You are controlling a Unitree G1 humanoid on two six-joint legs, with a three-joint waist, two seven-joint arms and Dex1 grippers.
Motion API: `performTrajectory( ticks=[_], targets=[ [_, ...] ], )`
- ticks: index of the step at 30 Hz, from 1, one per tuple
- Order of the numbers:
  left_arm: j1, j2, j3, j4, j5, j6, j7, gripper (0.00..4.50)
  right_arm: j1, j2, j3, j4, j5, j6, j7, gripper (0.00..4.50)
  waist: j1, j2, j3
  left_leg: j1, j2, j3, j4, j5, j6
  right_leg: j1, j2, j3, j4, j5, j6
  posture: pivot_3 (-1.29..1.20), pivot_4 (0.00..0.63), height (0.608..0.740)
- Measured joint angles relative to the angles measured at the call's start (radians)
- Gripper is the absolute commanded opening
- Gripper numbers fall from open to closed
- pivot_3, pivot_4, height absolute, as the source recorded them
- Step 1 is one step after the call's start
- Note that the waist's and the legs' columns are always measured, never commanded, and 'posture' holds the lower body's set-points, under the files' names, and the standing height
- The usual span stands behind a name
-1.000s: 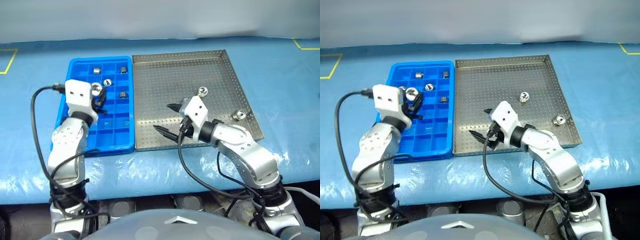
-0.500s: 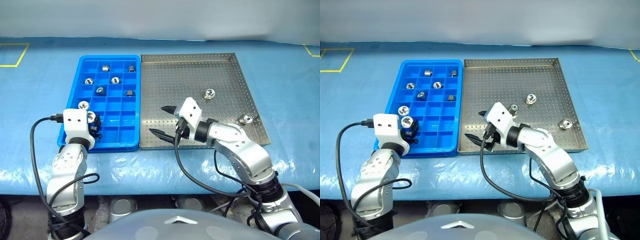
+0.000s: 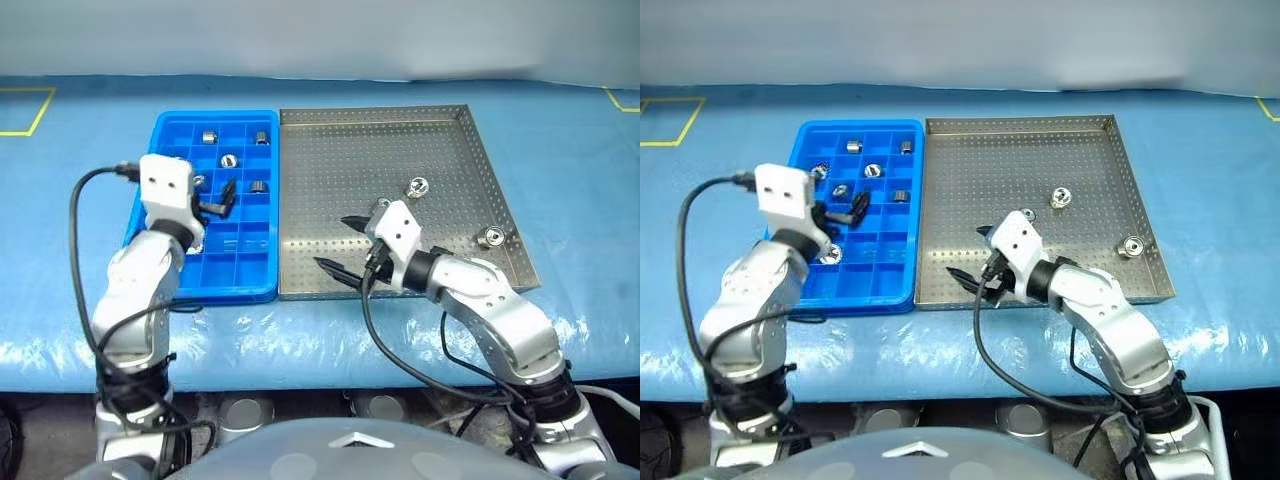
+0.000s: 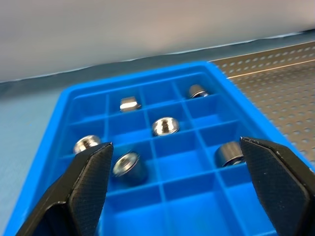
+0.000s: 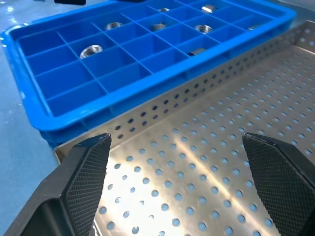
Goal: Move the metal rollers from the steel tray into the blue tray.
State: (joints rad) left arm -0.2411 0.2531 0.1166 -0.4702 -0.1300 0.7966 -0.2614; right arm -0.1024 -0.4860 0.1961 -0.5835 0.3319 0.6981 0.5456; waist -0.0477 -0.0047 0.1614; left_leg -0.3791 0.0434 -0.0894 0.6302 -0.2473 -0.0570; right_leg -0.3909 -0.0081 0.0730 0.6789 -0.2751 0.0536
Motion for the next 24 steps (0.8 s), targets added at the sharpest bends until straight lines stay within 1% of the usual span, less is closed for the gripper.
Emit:
performTrajectory(
  ticks=[3,7,11,15,17,20,24],
  targets=[
    [-0.106,0.015,-0.073,0.128,-0.008,-0.039,-0.065,4.48,0.048,0.005,-0.038,-0.014,-0.015,-0.012,-0.039,4.5,-0.015,0.0,0.0,-0.001,0.0,0.0,0.0,0.0,0.0,0.0,0.0,0.0,0.0,0.0,0.0,-0.16,0.15,0.74],
    [-0.258,0.024,-0.217,0.336,0.013,-0.123,-0.155,4.48,0.118,0.007,-0.065,-0.034,-0.039,-0.036,-0.081,4.5,-0.043,0.0,0.0,-0.001,-0.001,0.0,0.0,0.0,0.0,-0.001,0.0,0.001,-0.001,0.0,0.0,-0.19,0.15,0.74],
    [-0.374,-0.016,-0.306,0.519,0.037,-0.208,-0.21,4.48,0.164,0.018,-0.082,-0.069,-0.051,-0.038,-0.115,4.5,-0.077,0.0,0.0,-0.001,-0.001,0.001,-0.001,0.0,0.001,-0.001,0.0,0.001,-0.001,0.0,0.0,-0.26,0.15,0.74],
    [-0.468,-0.08,-0.364,0.72,0.054,-0.285,-0.252,4.48,0.21,0.028,-0.096,-0.1,-0.057,-0.039,-0.146,4.5,-0.105,0.0,0.0,-0.001,-0.001,0.001,-0.001,-0.001,0.001,-0.001,0.0,0.002,-0.001,-0.001,0.002,-0.29,0.15,0.74],
    [-0.492,-0.109,-0.374,0.796,0.059,-0.309,-0.267,4.48,0.221,0.028,-0.098,-0.109,-0.06,-0.039,-0.159,4.5,-0.128,0.0,0.0,-0.002,-0.001,0.001,-0.001,-0.001,0.001,-0.001,0.0,0.002,-0.001,-0.002,0.003,-0.3,0.15,0.74],
    [-0.51,-0.141,-0.375,0.868,0.062,-0.326,-0.274,4.48,0.239,0.03,-0.098,-0.127,-0.066,-0.039,-0.174,4.5,-0.152,0.0,0.0,-0.002,-0.001,0.001,-0.001,-0.001,0.001,-0.001,0.001,0.003,-0.001,-0.002,0.004,-0.31,0.15,0.74],
    [-0.521,-0.165,-0.383,0.914,0.081,-0.335,-0.28,4.48,0.241,0.041,-0.097,-0.132,-0.07,-0.04,-0.182,4.5,-0.171,0.0,0.0,-0.001,-0.001,0.002,-0.001,-0.001,0.001,-0.001,0.001,0.003,-0.001,-0.003,0.005,-0.3,0.15,0.74]
  ],
)
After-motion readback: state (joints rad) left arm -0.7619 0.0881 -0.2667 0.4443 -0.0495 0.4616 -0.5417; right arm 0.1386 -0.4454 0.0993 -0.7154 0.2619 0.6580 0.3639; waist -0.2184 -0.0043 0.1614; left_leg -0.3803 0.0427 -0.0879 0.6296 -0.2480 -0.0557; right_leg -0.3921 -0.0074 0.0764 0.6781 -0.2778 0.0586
